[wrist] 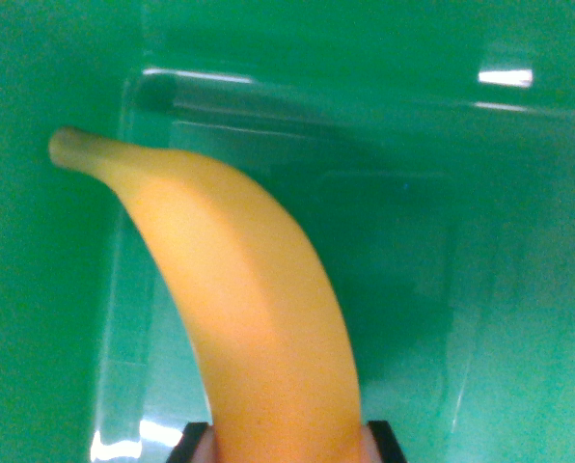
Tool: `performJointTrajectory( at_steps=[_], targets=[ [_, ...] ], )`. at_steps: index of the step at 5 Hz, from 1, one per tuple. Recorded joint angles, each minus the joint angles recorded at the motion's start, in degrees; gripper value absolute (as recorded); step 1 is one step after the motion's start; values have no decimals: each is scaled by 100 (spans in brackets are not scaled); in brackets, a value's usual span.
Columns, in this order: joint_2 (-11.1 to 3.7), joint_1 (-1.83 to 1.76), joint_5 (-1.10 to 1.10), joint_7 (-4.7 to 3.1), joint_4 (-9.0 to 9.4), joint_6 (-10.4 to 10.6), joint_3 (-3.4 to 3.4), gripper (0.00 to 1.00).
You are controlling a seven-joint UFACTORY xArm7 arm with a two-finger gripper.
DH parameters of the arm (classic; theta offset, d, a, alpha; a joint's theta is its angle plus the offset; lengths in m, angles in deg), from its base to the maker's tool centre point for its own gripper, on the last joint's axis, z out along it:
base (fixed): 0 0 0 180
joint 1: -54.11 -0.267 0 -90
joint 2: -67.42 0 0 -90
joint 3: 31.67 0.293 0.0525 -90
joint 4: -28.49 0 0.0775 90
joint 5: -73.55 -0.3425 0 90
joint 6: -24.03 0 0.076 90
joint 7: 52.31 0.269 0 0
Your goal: Pick fruit
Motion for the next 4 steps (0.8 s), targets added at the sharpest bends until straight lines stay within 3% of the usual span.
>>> performJointTrajectory(
  at_steps=[3, 4],
  targets=[
    [63, 4, -6, 2, -111, -173, 0, 100],
    [137, 8, -13, 4, -243, -379, 1, 100]
  ],
)
